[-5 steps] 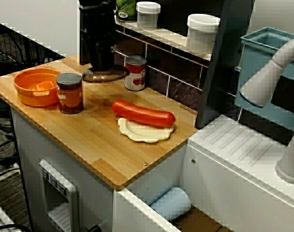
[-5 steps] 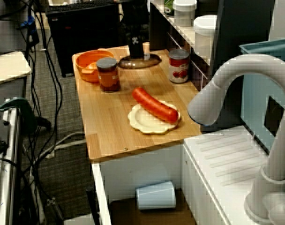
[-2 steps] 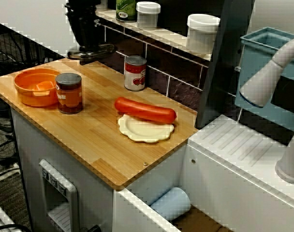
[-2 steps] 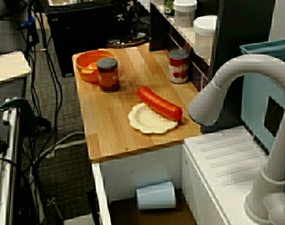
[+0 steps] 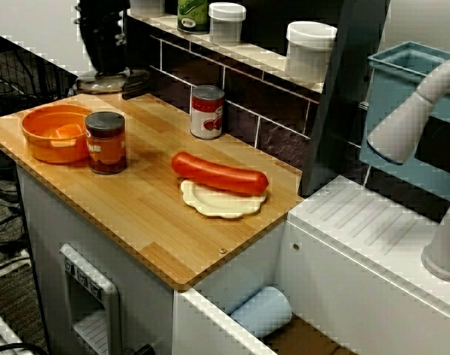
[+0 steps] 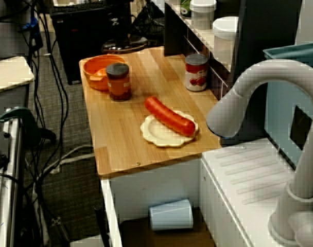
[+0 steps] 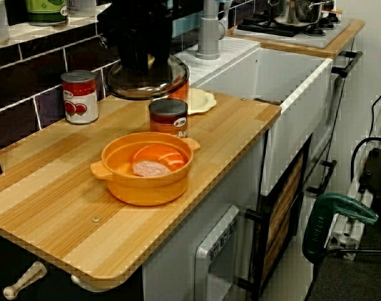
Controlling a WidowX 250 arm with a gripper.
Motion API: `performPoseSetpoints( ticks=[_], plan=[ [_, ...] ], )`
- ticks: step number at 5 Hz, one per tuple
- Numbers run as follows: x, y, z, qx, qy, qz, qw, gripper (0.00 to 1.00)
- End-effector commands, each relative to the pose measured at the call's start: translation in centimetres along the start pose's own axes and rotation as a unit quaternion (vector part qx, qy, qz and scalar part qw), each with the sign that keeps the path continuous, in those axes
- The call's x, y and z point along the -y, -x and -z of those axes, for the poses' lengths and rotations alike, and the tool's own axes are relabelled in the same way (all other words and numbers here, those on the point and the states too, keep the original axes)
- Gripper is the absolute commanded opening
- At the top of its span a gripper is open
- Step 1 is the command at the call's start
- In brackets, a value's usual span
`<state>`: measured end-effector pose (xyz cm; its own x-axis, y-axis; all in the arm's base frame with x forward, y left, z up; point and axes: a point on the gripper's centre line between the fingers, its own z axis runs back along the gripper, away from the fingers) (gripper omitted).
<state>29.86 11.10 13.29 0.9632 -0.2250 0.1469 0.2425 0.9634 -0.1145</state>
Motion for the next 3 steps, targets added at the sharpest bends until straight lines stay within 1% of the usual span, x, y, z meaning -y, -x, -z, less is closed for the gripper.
performPoseSetpoints(
  ticks=[1,3],
  plan=[
    [-0.3,2.1,-1.4,0.018,-0.034,0.014,0.9992,0.0],
    [-1.2,3.9,-1.3,0.027,-0.031,0.001,0.9992,0.0]
  ],
)
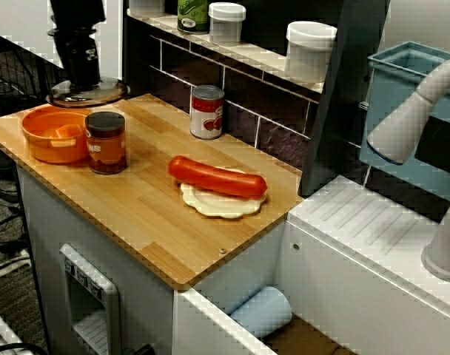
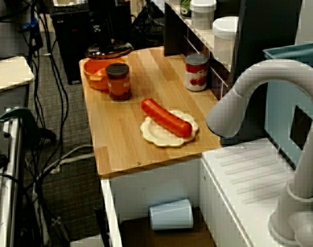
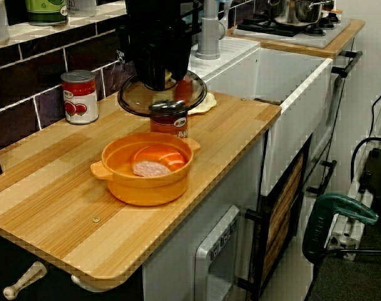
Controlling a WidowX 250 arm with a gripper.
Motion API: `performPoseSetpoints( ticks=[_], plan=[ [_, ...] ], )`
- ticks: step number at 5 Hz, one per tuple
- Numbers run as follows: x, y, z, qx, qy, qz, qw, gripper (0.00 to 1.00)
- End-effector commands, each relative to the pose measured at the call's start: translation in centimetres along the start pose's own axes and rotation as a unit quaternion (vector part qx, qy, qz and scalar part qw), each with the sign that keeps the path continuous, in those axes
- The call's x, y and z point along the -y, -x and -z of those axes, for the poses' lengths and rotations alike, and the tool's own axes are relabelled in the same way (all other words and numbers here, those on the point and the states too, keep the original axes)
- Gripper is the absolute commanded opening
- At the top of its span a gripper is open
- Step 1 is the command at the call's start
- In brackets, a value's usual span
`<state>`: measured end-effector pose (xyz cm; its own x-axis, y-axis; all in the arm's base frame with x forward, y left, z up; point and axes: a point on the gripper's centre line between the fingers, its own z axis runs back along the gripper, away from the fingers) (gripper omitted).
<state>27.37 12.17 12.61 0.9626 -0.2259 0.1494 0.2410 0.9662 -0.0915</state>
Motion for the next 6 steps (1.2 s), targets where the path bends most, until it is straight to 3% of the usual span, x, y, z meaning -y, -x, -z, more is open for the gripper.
performPoseSetpoints(
  ticks=[1,3,6],
  plan=[
    [-1.3,2.0,-1.6,0.03,-0.016,-0.007,0.9994,0.0],
    [-2.2,4.0,-1.1,0.047,-0.012,-0.015,0.9987,0.0],
    [-2.4,3.6,0.3,0.049,-0.051,-0.015,0.9974,0.0]
  ],
)
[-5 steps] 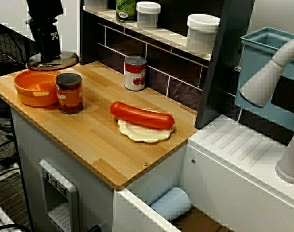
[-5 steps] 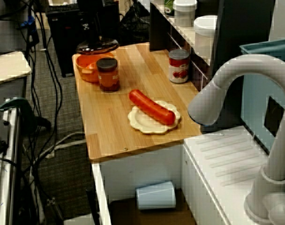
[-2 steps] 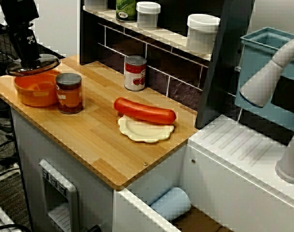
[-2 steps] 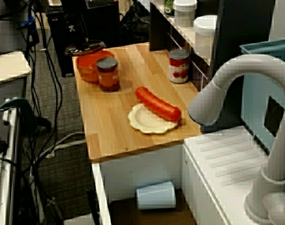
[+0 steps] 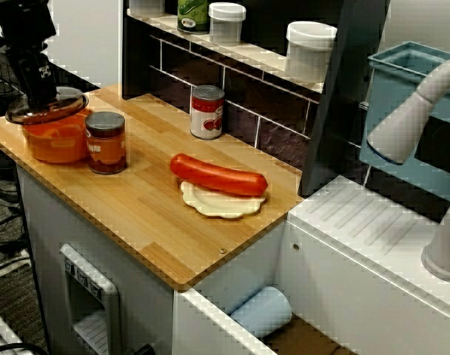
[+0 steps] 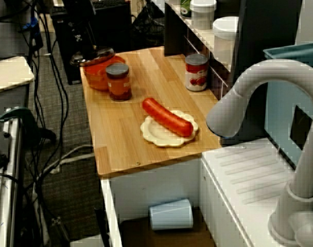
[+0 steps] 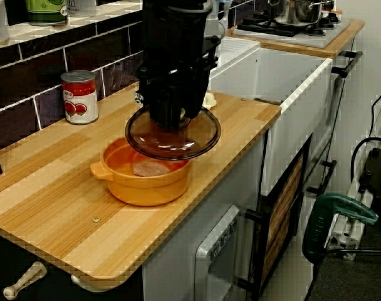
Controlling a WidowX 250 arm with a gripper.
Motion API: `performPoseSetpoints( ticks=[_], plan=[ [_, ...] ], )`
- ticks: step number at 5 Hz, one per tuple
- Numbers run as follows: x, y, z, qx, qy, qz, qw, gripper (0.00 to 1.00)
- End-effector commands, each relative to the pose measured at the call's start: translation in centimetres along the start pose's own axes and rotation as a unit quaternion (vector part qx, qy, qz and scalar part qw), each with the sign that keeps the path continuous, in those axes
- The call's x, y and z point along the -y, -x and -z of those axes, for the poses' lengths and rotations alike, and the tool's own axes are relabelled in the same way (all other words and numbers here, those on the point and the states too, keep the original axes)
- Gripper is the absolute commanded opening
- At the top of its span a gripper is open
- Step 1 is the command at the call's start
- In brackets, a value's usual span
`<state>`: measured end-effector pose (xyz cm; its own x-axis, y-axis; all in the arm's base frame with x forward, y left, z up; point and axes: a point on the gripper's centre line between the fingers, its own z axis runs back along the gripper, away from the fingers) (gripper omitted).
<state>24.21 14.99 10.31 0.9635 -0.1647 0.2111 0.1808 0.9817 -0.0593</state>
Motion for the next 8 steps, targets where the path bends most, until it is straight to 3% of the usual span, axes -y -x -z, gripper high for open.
performPoseSetpoints(
  ticks=[1,2,8],
  plan=[
    [-0.4,-0.6,-0.9,0.02,-0.041,0.018,0.9988,0.0],
    [-0.7,-0.9,-0.3,0.016,-0.061,0.022,0.9977,0.0],
    [-2.2,-1.2,0.2,0.006,-0.086,0.018,0.9962,0.0]
  ],
)
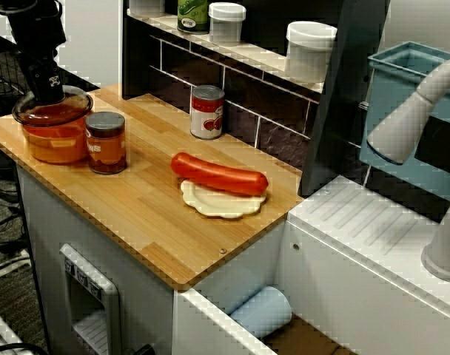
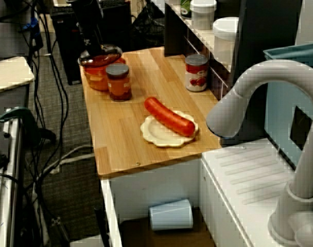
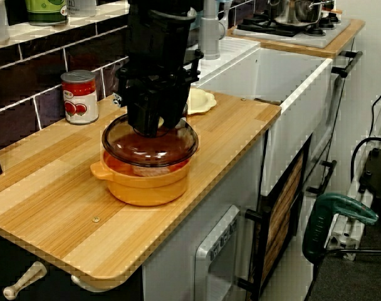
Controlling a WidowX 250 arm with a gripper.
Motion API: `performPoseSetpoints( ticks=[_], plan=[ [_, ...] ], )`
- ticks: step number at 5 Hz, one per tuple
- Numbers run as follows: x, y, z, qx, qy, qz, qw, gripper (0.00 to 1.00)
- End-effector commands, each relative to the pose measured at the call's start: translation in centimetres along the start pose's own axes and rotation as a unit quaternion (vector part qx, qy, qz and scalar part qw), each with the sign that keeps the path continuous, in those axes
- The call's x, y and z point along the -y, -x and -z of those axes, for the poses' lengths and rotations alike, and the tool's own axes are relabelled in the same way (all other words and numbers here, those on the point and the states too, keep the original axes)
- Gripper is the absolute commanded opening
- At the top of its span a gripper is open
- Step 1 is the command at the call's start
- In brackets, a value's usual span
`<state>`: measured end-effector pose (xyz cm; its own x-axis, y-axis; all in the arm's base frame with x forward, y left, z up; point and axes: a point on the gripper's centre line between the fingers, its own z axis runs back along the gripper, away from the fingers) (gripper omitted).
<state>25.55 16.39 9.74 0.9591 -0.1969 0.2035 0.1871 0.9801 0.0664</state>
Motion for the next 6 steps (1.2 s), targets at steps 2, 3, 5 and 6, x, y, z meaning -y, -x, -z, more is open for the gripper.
performPoseSetpoints(
  ticks=[2,3,5,6],
  plan=[
    [-0.2,-0.2,0.3,0.005,-0.028,0.003,0.9996,0.0],
    [0.1,-0.3,0.8,0.001,-0.032,0.003,0.9995,0.0],
    [0.4,-0.2,1.3,-0.001,-0.037,0.0,0.9993,1.0],
    [0.2,0.2,1.6,0.003,-0.034,0.003,0.9994,1.0]
  ],
)
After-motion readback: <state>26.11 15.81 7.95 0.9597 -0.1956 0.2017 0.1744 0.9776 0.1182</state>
